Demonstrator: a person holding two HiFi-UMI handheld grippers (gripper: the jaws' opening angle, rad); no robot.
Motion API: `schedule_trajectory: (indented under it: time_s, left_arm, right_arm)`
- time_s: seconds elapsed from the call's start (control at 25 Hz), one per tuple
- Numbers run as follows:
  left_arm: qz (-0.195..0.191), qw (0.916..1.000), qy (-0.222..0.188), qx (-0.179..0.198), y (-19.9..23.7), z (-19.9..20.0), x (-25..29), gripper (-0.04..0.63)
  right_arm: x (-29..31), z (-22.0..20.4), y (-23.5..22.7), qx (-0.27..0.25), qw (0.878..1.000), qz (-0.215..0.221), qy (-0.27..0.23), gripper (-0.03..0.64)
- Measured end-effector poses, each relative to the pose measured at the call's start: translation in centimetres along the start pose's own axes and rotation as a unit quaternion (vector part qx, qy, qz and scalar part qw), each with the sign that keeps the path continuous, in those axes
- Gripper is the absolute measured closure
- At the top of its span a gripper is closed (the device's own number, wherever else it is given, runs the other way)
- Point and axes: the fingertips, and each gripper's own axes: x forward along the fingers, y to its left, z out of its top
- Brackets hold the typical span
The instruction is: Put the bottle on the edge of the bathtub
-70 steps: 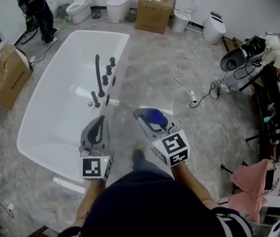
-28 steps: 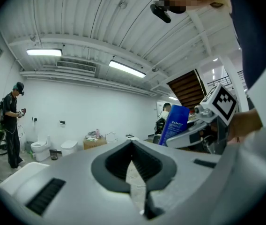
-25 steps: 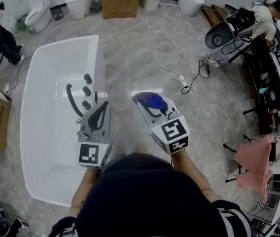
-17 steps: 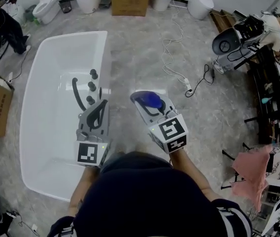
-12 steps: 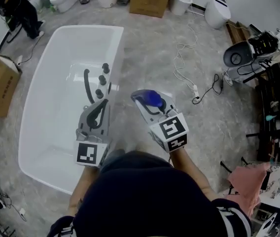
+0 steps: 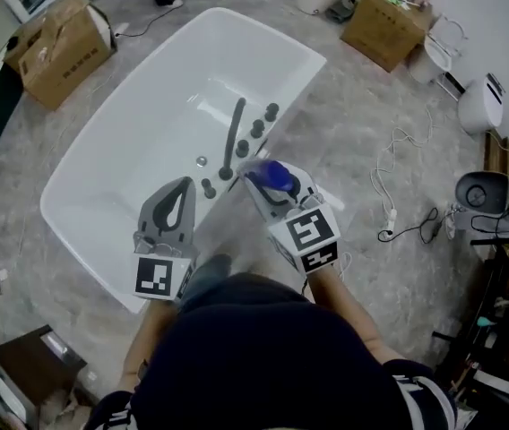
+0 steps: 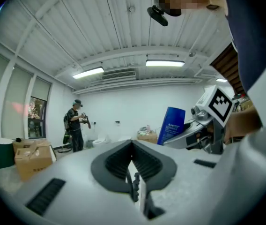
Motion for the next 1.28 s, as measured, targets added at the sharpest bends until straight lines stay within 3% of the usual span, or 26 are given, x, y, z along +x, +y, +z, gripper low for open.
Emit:
schedule_trajectory:
  time_s: [0.28,0.52,0.64,0.76,0.84,1.0,1.16,1.28]
  left_arm:
    - [0.098,0.9951,0.014,-0.002,4.2,-1.1,-5.8,0.595]
    - [0.102,0.9947,0.003,-0.013,5.6,-1.0,-8.2,0.594]
    - [0.061,0.9977,0.020,-0.019,5.2,-1.7,-8.3,0.594]
    - [-0.010,0.9989,0.032,-0.033,3.6,-2.6,-7.8,0.586]
    - [-0.050,0.9982,0.033,-0.011,2.6,-2.8,-7.7,0.571]
    - [-0.122,0.9902,0.030,0.061,0.4,-2.4,-7.4,0.520]
    - [-0.165,0.9835,0.029,0.068,-0.7,-2.3,-6.9,0.428]
    - [-0.199,0.9769,0.034,0.070,-1.4,-2.5,-6.6,0.416]
  right_arm:
    - [4.6,1.3,6.8,-0.070,0.989,0.128,0.009,0.456]
    - [6.0,1.0,12.7,-0.141,0.959,0.245,0.033,0.456]
    - [6.0,0.4,14.6,-0.182,0.936,0.297,0.051,0.456]
    - [6.2,-0.3,15.4,-0.220,0.916,0.330,0.064,0.456]
    - [6.3,-0.7,15.9,-0.241,0.905,0.345,0.066,0.456]
    - [5.7,-1.8,16.4,-0.271,0.888,0.365,0.072,0.456]
    - [5.3,-2.6,16.5,-0.287,0.874,0.384,0.080,0.456]
    - [5.0,-3.2,16.9,-0.297,0.863,0.400,0.084,0.456]
